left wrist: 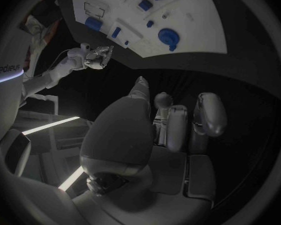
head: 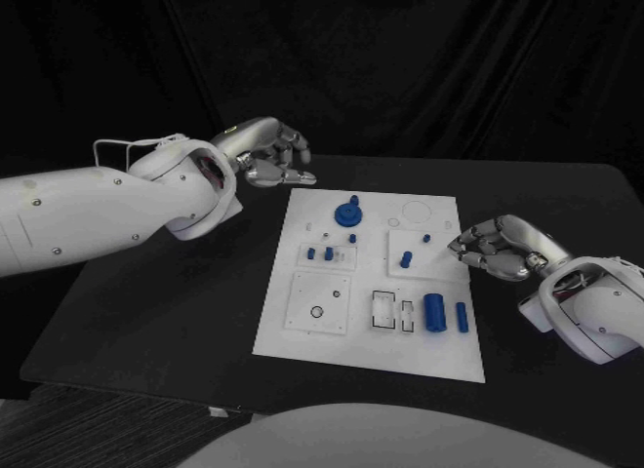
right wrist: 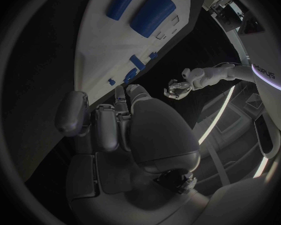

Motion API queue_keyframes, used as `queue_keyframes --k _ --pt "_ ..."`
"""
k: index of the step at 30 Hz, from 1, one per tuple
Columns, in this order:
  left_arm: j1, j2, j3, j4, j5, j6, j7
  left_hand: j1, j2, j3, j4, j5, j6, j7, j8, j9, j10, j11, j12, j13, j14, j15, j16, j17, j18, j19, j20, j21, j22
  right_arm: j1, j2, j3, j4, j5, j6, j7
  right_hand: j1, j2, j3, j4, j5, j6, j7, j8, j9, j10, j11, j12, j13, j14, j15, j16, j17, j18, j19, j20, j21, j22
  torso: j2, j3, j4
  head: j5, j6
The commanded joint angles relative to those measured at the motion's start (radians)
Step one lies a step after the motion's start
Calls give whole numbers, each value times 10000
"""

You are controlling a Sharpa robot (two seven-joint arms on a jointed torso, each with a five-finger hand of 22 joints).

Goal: Assemble the parts on the task board

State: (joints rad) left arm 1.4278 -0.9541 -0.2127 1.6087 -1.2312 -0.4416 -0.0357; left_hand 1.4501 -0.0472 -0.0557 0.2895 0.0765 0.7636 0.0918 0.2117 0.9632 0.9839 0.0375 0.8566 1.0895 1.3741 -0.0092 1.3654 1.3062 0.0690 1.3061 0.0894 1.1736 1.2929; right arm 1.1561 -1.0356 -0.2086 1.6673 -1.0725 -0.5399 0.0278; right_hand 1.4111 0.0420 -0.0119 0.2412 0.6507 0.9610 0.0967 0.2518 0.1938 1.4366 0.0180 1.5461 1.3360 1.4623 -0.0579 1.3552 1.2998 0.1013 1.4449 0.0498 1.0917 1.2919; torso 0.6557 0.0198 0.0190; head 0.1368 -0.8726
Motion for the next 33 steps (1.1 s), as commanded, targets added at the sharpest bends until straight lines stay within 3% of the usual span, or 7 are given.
queue_keyframes --k 1,3,6,15,20,24,33 --pt "126 304 4 -382 -1679 204 2684 174 -220 721 1 -184 -752 -489 -861 -1244 -2988 221 -2678 -1485 -3426 258 -3248 -1855 256 -1181 157 -1322 1310 79 -69 7 175 -68 -514 266 224 33 458 -29 274 -22 -46 161 145 844 -80 -329 1724 609 -13 -62 552 -124 -11 -14 33 1591 8 -11 -5 -35 0" --pt "182 639 3 -761 -2988 383 2900 301 -393 1009 -3 -132 -961 -588 -1122 -1959 -3466 50 -3388 -2347 -4254 115 -4660 -3128 294 -1266 178 -1394 1293 119 -124 8 278 -206 -671 446 197 -26 439 -22 278 -15 -48 167 151 817 -81 -361 1691 621 -16 -24 587 -129 6 -17 68 1601 0 6 -1 -67 0" --pt "110 1223 1 -1332 -5308 202 3123 506 -967 2303 -5 40 -462 -2121 -1480 -3580 -4421 -521 -4769 -4499 -2094 -338 -3646 -2877 131 54 142 11 1643 159 -201 8 417 -611 -914 725 118 -142 392 20 272 -13 -50 169 157 751 -83 -441 1609 633 -20 -4 602 -136 30 -21 108 1613 -5 8 -12 -93 0" --pt "-319 2365 1 -2342 -7253 297 3387 890 -1424 3334 -523 757 438 -2138 -1450 -5676 -3971 -708 -4887 -7027 -1074 -454 -2336 -2903 -145 1206 36 1455 2028 183 -141 9 462 -933 -884 909 79 -226 371 53 194 -21 -56 163 160 657 -89 -554 1496 636 -25 -13 590 -136 43 -29 116 1617 51 -31 -13 -130 0" --pt "-459 2778 2 -2736 -7472 794 3350 866 -1430 3355 -660 655 642 -2027 -1389 -5933 -3930 -684 -4839 -7415 -905 -450 -1906 -2821 -189 1365 8 1717 2095 184 -87 9 467 -969 -818 925 72 -225 373 64 172 -20 -55 162 161 655 -89 -558 1494 636 -25 -16 586 -136 44 -29 115 1617 134 -97 4 -149 0" --pt "-577 2975 2 -2899 -7528 1000 3341 198 -1460 2962 -356 -237 987 -1905 -1308 -6198 -3470 -645 -4533 -7744 -1005 -434 -1732 -3095 -186 1355 3 1717 2087 183 -43 8 458 -978 -738 915 68 -222 378 75 147 -19 -57 162 162 647 -89 -569 1483 634 -27 -28 574 -134 43 -30 105 1614 182 -135 3 -152 0" --pt "-950 3458 4 -3180 -7571 1310 3355 202 -1415 2952 -427 -49 1452 -1772 -1144 -6327 -3244 -666 -4400 -7964 -1122 -443 -1671 -3409 -163 1297 8 1617 2055 178 32 8 422 -985 -551 897 100 -223 400 61 143 -16 -67 164 164 623 -98 -598 1455 626 -30 -70 534 -113 16 -33 -5 1587 246 -187 26 -235 0"
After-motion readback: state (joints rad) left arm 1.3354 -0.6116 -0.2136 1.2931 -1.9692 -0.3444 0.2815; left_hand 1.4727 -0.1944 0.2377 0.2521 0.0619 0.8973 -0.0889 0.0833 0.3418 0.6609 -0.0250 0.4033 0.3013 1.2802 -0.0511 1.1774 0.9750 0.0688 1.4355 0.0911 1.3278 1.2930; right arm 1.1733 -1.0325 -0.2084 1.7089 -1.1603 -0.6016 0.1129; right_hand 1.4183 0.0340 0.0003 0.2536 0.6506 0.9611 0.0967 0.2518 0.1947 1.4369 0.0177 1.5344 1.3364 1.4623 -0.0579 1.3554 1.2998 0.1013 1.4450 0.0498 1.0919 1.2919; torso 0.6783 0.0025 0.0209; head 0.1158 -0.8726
